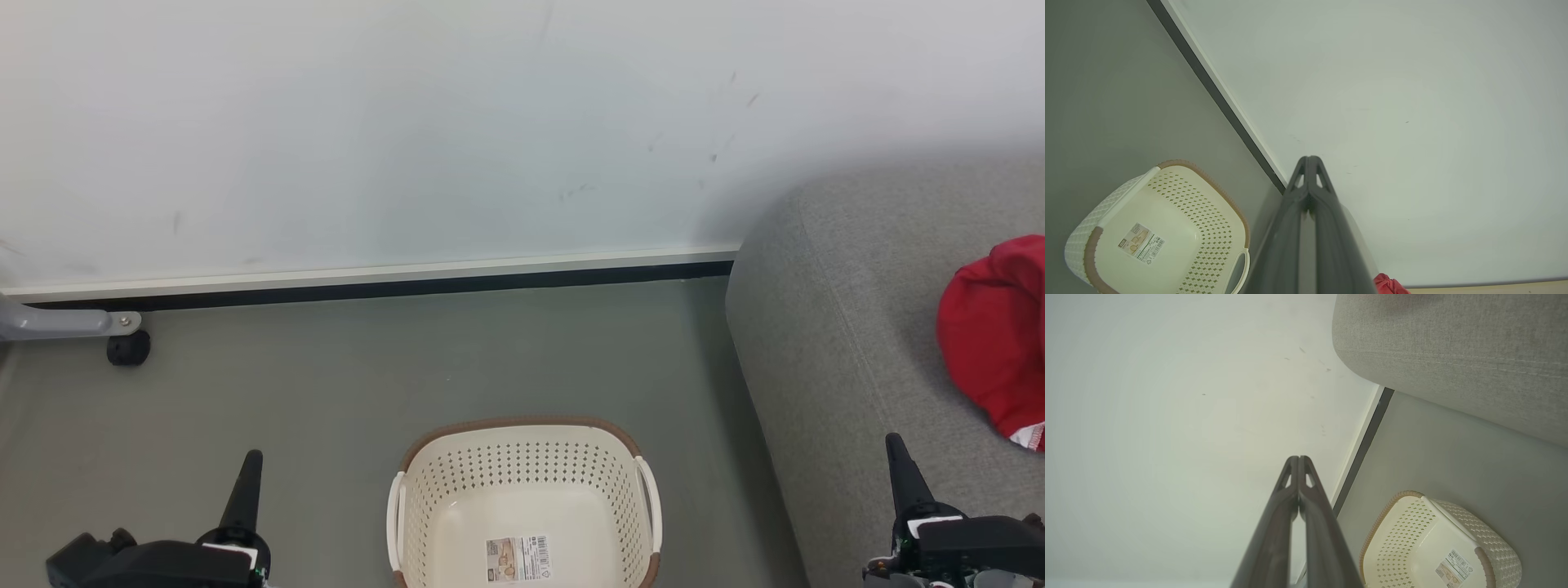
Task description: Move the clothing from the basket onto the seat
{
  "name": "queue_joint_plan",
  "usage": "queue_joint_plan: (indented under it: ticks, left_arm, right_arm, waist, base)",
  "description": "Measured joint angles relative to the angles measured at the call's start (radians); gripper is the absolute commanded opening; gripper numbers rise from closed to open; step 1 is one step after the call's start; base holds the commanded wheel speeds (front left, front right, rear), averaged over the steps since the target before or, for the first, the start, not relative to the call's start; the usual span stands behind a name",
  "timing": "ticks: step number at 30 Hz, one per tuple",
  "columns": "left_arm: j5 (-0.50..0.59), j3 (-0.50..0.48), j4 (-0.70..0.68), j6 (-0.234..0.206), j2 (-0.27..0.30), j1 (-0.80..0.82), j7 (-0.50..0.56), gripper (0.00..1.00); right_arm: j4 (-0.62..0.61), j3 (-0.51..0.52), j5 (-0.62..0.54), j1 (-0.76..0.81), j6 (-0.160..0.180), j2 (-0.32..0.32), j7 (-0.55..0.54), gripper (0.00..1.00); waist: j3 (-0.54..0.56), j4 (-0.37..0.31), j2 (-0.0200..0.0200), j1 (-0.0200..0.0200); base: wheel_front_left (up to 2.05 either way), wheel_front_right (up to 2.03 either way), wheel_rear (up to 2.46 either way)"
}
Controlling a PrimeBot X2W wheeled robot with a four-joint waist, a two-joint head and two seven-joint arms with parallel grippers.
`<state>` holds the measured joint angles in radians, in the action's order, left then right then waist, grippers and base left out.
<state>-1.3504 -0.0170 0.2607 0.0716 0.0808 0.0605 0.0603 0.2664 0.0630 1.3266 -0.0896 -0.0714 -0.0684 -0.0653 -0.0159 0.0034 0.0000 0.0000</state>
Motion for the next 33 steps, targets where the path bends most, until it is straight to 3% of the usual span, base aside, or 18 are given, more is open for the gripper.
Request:
queue_joint_plan:
  ticks: [19,33]
  left_arm:
    - [-0.229,-0.072,0.03,0.045,-0.034,0.017,0.049,0.0]
    - [-0.25,-0.073,0.032,0.052,-0.038,0.018,0.053,0.0]
  right_arm:
    - [0.031,0.067,0.26,-0.001,-0.045,0.022,-0.044,0.0]
    - [0.032,0.07,0.269,-0.002,-0.048,0.024,-0.048,0.0]
  waist:
    - [0.014,-0.003,0.0,0.0]
    - [0.014,-0.003,0.0,0.0]
  base:
    - [0.0,0.0,0.0]
    - [0.0,0.0,0.0]
